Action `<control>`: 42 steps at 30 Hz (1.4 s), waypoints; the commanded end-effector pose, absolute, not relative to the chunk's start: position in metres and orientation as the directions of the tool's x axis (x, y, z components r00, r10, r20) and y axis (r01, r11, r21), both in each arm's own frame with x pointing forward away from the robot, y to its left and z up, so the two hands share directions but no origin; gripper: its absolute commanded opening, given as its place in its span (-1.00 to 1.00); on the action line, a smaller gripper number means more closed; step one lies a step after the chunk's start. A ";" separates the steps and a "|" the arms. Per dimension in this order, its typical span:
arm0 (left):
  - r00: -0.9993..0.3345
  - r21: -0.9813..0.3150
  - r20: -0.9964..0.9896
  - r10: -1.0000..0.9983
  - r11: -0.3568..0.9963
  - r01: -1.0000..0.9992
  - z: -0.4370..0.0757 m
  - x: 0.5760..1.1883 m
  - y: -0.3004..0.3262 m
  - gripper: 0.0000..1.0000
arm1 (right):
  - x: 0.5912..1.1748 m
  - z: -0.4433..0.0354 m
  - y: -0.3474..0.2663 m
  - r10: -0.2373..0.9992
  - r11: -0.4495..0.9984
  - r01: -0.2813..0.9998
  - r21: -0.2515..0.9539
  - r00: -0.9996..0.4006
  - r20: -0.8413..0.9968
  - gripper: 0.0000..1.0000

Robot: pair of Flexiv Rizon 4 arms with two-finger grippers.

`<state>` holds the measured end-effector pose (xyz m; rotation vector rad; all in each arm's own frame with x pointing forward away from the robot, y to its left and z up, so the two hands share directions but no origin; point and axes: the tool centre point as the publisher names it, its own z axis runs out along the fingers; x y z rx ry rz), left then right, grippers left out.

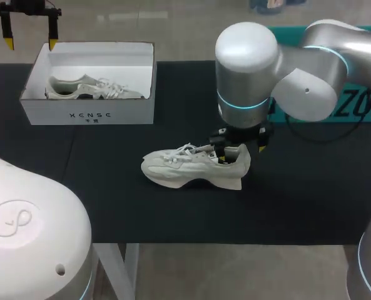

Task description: Take the shoe out of the shoebox, open the shoe tongue, remove and reinsert the insole, then place the shoe into the shoebox

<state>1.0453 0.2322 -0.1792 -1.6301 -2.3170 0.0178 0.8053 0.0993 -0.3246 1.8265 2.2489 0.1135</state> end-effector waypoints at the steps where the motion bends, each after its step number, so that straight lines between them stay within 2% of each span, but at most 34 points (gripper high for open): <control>1: -0.306 -0.182 0.241 0.921 0.353 0.918 -0.179 1.045 0.233 1.00 | 0.810 -0.310 0.078 0.787 0.603 0.759 0.244 -0.617 -0.026 1.00; 24: -0.306 -0.182 0.241 0.921 0.353 0.918 -0.179 1.045 0.233 1.00 | 0.810 -0.310 0.078 0.787 0.603 0.759 0.244 -0.617 -0.026 1.00; 26: -0.306 -0.182 0.241 0.921 0.353 0.918 -0.179 1.045 0.233 1.00 | 0.814 -0.300 0.074 0.677 0.704 0.640 0.309 -0.736 -0.018 1.00; 28: -0.306 -0.182 0.241 0.921 0.353 0.918 -0.179 1.045 0.233 1.00 | 0.816 -0.292 0.077 0.464 0.834 0.417 0.361 -0.884 -0.052 1.00; 29: -0.306 -0.182 0.241 0.921 0.353 0.918 -0.179 1.045 0.233 1.00 | 0.815 -0.288 0.079 0.320 0.867 0.285 0.410 -0.947 -0.018 1.00; 30: -0.306 -0.182 0.241 0.921 0.353 0.918 -0.179 1.045 0.233 1.00 | 0.814 -0.285 0.079 0.244 0.856 0.245 0.456 -0.968 0.063 1.00; 31: -0.306 -0.182 0.241 0.921 0.353 0.918 -0.179 1.045 0.233 1.00 | 0.816 -0.281 0.076 0.098 0.828 0.188 0.528 -0.976 0.194 1.00; 42: -0.306 -0.182 0.241 0.921 0.353 0.918 -0.179 1.045 0.233 1.00 | 0.816 -0.281 0.076 0.098 0.828 0.188 0.528 -0.976 0.194 1.00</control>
